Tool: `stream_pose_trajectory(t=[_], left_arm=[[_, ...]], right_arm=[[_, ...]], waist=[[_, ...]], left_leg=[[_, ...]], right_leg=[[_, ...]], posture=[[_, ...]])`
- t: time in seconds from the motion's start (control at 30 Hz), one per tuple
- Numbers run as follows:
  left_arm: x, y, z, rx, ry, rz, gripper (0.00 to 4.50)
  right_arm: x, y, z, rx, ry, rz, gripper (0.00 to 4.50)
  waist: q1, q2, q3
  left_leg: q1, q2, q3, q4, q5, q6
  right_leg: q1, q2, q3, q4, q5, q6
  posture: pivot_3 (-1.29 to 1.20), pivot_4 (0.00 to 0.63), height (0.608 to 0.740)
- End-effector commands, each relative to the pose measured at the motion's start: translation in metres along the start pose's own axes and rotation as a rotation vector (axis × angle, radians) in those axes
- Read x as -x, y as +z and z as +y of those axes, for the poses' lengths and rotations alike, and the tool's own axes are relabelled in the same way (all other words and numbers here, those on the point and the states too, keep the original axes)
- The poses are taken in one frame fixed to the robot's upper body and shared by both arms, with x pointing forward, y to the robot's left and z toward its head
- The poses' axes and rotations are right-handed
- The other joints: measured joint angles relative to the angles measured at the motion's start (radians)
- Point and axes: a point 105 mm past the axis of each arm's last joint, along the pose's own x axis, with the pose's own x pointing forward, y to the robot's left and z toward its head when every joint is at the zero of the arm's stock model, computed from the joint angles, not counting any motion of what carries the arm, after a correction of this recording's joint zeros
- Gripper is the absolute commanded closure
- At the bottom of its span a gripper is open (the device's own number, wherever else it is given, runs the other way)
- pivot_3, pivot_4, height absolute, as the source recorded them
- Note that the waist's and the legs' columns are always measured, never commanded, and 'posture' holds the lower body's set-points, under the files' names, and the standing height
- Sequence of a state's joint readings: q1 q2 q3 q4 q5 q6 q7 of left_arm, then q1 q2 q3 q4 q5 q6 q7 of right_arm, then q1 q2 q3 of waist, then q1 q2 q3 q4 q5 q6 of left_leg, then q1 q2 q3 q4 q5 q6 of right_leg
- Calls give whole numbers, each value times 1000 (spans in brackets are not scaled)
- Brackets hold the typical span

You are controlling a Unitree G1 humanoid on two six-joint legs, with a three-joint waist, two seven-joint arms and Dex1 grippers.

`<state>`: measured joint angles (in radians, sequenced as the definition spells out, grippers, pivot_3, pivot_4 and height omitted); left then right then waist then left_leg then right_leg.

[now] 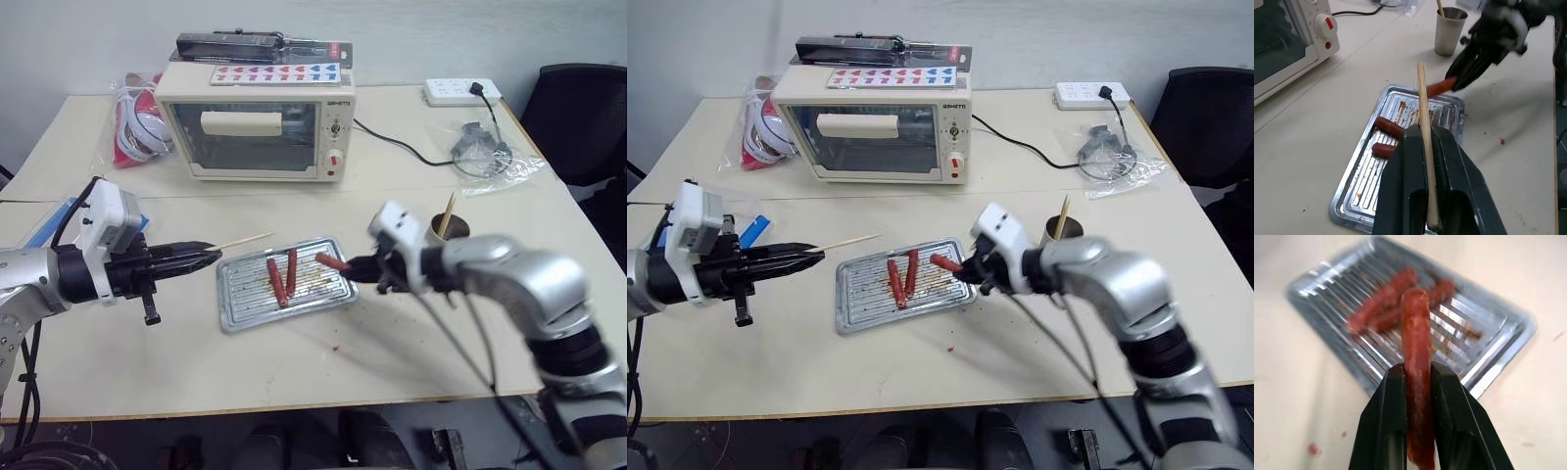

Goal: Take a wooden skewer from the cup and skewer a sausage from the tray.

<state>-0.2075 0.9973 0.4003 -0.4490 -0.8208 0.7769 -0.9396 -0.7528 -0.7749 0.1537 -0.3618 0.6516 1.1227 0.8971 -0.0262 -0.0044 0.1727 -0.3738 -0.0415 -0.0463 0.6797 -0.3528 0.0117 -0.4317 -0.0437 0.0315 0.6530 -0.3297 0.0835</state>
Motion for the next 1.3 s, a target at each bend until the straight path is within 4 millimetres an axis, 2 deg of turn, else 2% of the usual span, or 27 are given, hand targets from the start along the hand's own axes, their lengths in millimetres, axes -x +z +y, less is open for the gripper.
stream_pose_trajectory(t=[0.03,0.2,0.33,0.97,1.3], left_arm=[[-7,6,-11,-25,-118,-7,4500],[-28,5,-22,-55,-244,-17,4500],[-38,7,-29,-68,-315,-28,4500],[-49,11,-32,-113,-399,-27,4500],[-45,12,-25,-125,-385,-14,4500]], right_arm=[[25,10,17,5,183,11,3868],[46,16,35,30,316,48,3868],[47,21,35,29,318,45,3868],[39,17,37,10,304,49,3868],[39,11,39,1,312,58,3868]], waist=[[0,0,0],[2,0,0],[-1,0,1],[9,-1,1],[24,-1,1]], left_leg=[[0,0,0,0,0,0],[0,0,1,0,0,0],[0,0,1,1,0,0],[-1,0,1,2,0,0],[-1,0,1,2,0,0]], right_leg=[[0,0,0,0,0,0],[0,0,1,0,0,0],[0,0,1,0,0,0],[-1,0,1,1,0,0],[-1,0,1,1,0,0]], posture=[[0,150,740],[0,150,740],[0,150,740],[0,150,740],[0,150,740]])
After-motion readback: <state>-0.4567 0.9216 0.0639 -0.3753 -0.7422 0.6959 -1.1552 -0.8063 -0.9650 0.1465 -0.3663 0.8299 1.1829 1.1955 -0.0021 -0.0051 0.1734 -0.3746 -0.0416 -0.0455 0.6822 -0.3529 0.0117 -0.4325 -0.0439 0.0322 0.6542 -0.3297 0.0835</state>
